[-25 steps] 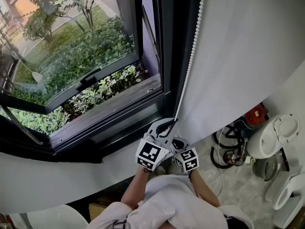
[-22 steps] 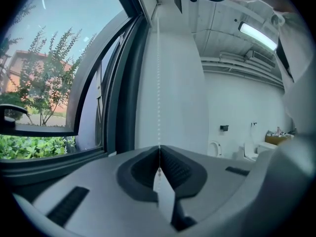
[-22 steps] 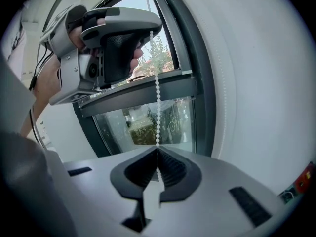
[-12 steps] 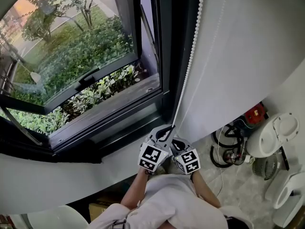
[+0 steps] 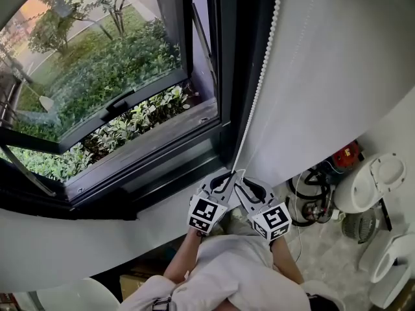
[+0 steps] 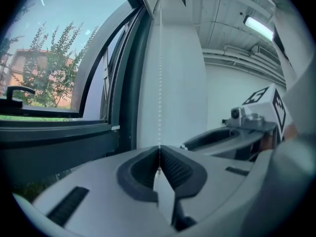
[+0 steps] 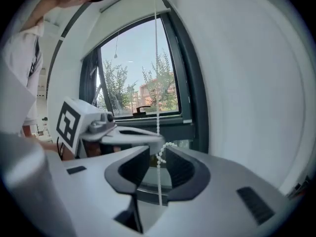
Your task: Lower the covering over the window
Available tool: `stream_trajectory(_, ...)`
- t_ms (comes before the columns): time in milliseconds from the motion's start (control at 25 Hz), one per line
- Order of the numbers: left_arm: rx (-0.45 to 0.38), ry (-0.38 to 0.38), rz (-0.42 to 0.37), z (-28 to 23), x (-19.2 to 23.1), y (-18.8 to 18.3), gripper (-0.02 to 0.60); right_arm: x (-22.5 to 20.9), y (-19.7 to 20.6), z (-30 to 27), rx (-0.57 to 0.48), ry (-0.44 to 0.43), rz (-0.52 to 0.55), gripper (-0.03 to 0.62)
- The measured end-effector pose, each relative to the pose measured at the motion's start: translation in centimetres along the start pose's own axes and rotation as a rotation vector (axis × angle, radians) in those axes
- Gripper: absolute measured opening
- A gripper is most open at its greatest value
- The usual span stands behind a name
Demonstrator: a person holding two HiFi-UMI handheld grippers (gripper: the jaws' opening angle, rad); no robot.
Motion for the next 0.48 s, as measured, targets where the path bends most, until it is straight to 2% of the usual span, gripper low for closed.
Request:
stream_trajectory(360, -0.004, 0.015, 0.0, -0.2, -0.5, 0.1, 0.017, 0.3, -9.3, 0.5, -0.185, -0.011, 0.162, 0.104)
stream_trajectory(480, -0.008, 0.021, 0.001, -0.2, -0.8, 0.1, 0.017, 0.5, -11.4, -0.1, -0.213, -0.018, 0.203, 0.106)
Point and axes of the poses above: the fingertips, and each gripper's own axes: z backward along the fingers, x to its left, y out of its underside, the point moved 6 cm from there along z, backward along the fingers, and after that the axes turned 5 degrees about -x, right-handed, at the moved point
